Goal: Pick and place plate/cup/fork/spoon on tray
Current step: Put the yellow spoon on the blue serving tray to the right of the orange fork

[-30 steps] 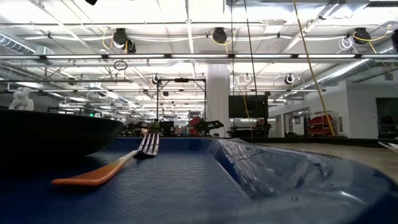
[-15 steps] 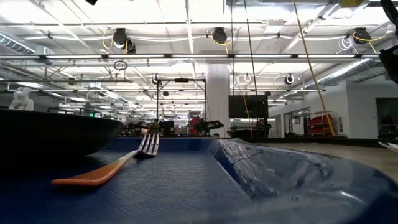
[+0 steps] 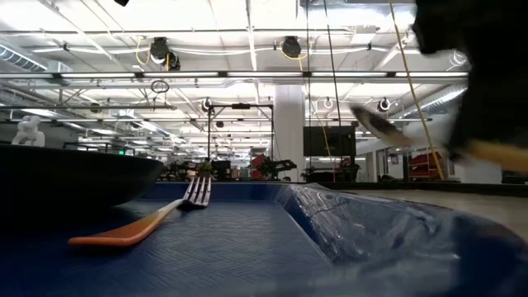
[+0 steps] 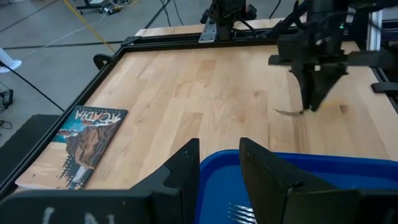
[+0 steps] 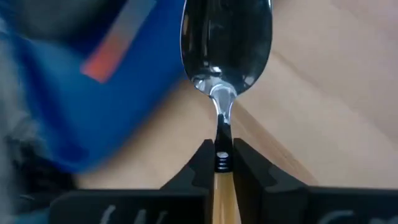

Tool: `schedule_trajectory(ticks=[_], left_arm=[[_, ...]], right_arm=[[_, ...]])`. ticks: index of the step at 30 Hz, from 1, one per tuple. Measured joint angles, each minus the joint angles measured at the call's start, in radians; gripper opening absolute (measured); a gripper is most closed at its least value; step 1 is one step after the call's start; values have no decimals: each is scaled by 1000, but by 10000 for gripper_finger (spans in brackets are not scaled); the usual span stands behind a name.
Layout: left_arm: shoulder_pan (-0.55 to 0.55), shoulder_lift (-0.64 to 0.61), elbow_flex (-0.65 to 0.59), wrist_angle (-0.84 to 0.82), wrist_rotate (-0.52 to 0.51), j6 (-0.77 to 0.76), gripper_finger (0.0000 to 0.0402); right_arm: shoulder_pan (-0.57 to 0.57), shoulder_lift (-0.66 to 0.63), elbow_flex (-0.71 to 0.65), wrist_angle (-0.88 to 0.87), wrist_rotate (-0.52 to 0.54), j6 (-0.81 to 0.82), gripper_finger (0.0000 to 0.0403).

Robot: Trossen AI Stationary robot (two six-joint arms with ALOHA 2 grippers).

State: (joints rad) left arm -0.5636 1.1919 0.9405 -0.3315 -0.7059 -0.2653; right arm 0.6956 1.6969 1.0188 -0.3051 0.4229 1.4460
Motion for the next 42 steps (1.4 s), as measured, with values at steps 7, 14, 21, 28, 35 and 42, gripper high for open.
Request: schedule_trajectory(ticks=[7, 14, 21, 28, 35, 42], left_arm=[[-1, 0, 0, 4, 0, 0, 118], [0, 0, 0, 19, 1, 21, 118], [0, 0, 1, 83, 32, 60, 118], [-4, -1, 1, 121, 35, 113, 118], [-4, -1, 1, 123, 35, 112, 118], [-34, -1, 1, 118, 35, 134, 118]], right_arm=[[-71, -2, 1, 372, 53, -229, 17], [-103, 27, 1, 587, 128, -376, 20], [-117, 166, 2, 922, 127, -340, 21], [-118, 249, 44, 942, 257, -229, 19], [-113, 283, 242, 543, 349, -119, 19], [-98, 283, 289, 333, 404, 96, 19]])
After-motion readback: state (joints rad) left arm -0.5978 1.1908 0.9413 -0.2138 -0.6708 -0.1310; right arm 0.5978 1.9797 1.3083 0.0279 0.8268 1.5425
